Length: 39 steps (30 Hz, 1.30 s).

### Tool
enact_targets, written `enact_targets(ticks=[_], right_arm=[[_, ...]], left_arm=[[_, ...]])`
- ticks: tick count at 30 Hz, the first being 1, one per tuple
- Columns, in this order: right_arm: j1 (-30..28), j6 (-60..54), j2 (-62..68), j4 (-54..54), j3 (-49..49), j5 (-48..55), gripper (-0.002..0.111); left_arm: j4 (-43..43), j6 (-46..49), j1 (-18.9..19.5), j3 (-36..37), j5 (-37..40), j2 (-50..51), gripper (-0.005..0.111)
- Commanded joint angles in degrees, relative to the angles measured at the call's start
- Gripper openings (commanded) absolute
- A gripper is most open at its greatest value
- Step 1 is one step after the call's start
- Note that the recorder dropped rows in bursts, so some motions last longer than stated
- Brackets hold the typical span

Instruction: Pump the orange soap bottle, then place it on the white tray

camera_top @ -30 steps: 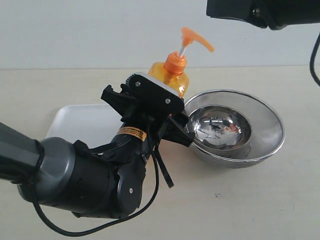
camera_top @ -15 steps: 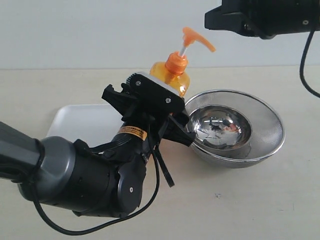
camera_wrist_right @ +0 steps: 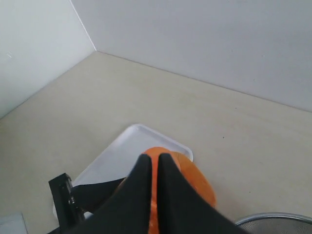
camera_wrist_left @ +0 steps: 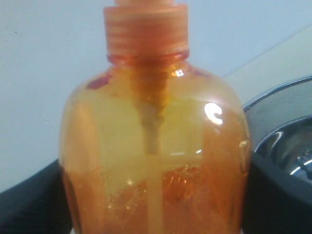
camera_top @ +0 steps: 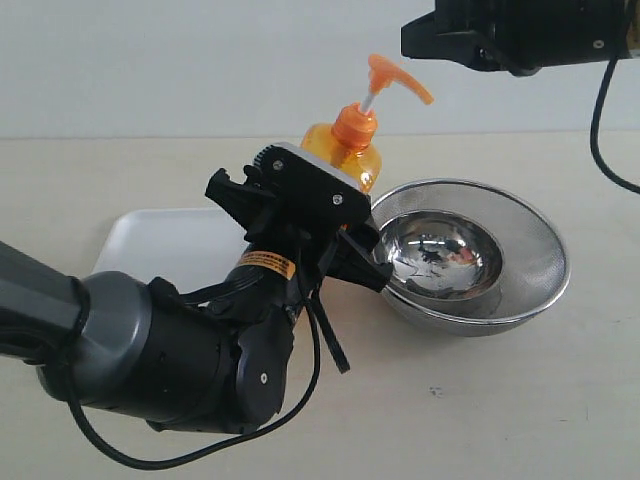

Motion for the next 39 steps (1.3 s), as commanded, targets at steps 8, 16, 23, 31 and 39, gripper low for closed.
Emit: enact_targets(ticks=[8,16,23,31,39], right_arm=[[4.54,-2.99,3.69,1.02,-0.33,3.63,0.0],[4.54,-4.0,2.56,0.88,-0.37,6.15,0.0],[4.44,-4.92,2.43,1.08,-0.87,8.27,0.0],[4.44,-5.29,3.31,1.22,-0.87,8.01,0.0],[4.44,-5.29,5.11,0.98,-0.87,4.77,0.0]], left_arm=[[1.81,-0.14,0.06,-0.83,-3.24,-1.38,0.005],[1.81,-0.14,0.06,-0.83,-3.24,-1.38,0.005],[1.57,-0.03,0.06,-0.83,-3.24,-1.38,0.005],[1.58,-0.03,0.06,-0.83,-3.27,-1.38,0.005],[1.58,-0.03,0.06,-0.83,-3.16,-1.38,0.005]])
